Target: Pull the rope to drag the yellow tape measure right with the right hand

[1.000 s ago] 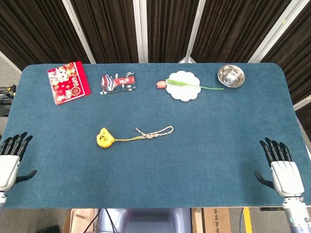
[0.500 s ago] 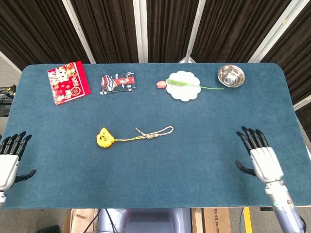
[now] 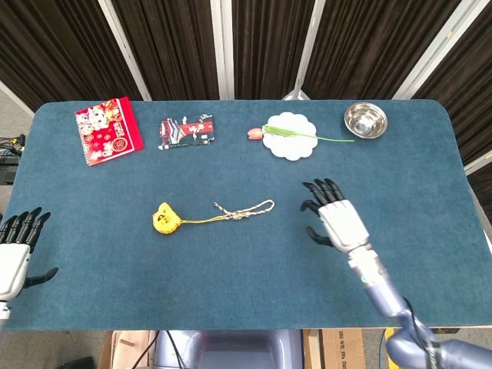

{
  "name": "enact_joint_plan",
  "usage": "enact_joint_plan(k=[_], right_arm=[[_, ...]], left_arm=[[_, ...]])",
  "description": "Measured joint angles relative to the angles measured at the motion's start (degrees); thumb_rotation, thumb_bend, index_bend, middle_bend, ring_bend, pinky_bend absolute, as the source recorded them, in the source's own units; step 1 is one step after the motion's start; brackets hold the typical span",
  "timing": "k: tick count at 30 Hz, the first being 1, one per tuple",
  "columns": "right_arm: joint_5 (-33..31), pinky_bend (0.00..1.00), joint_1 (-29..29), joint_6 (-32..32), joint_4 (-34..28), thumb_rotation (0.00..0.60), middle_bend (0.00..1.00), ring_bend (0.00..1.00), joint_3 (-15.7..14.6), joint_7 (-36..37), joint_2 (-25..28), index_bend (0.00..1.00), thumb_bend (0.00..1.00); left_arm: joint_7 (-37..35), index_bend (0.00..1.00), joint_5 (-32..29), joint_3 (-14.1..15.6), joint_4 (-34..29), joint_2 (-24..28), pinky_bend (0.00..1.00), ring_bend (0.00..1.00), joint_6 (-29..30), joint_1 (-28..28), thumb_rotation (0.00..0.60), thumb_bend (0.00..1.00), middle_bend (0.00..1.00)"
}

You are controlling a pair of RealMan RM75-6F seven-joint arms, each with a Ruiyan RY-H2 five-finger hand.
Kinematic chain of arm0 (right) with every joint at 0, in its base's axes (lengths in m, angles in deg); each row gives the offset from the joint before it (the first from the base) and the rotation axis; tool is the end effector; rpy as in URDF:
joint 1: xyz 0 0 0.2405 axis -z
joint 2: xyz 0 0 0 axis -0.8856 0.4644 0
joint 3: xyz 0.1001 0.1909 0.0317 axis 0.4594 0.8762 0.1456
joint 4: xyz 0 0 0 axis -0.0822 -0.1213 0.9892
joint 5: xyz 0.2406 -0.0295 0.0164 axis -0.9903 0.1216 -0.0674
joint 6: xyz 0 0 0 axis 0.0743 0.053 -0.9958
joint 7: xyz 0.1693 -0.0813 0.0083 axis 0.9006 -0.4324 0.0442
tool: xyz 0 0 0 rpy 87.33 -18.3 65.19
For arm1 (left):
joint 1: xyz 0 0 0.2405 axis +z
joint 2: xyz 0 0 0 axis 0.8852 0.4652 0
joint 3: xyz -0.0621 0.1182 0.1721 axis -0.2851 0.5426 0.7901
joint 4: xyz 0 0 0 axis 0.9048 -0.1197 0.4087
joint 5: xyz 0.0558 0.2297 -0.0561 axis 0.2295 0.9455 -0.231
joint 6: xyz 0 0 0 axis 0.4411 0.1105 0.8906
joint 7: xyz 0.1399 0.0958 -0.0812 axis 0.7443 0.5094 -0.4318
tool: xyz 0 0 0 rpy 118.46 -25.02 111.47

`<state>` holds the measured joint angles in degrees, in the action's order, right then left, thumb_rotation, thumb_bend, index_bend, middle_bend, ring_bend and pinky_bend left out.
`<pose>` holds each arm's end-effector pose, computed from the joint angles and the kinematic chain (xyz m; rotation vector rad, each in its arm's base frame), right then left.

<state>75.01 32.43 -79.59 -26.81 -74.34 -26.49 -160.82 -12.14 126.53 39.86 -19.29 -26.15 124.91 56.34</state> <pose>-0.1092 -0.3411 0.0021 1.7549 -0.9082 1.1408 -0.2850 0.2259 0.1039 -1.4388 -0.8551 -0.8200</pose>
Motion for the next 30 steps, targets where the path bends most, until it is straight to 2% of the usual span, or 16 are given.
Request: enact_joint_plan(k=[8, 13, 21, 30], right_arm=[[-7.6, 0.00, -5.6, 5.0, 3.7, 0.600, 0.13, 0.01, 2.0, -4.7, -7.3, 0.42, 0.39], [-12.7, 0.00, -9.2, 7.0, 8.5, 0.600, 0.13, 0.01, 2.8, -7.9, -12.7, 0.44, 0.39], [-16.2, 0.00, -13.6, 8.9, 17.2, 0.600, 0.13, 0.01, 3.6, -9.8, -19.4, 0.45, 0.40], [-19.0, 0.00, -16.4, 10.6, 26.3, 0.600, 0.14, 0.01, 4.3, -8.2, -23.7, 0.48, 0.40]], left_arm=[[-0.8, 0.00, -0.6, -0.2, 0.2, 0.0, 0.00, 0.00, -0.5, -0.2, 0.600, 0.00, 0.00], [-0.9, 0.00, -0.6, -0.1, 0.1, 0.1, 0.00, 0.00, -0.6, -0.2, 0.600, 0.00, 0.00], [-1.3, 0.00, -0.9, -0.2, 0.2, 0.1, 0.00, 0.00, -0.9, -0.3, 0.600, 0.00, 0.00], [-2.2, 0.00, -1.7, -0.4, 0.0, 0.0, 0.00, 0.00, -1.5, -0.5, 0.600, 0.00, 0.00]])
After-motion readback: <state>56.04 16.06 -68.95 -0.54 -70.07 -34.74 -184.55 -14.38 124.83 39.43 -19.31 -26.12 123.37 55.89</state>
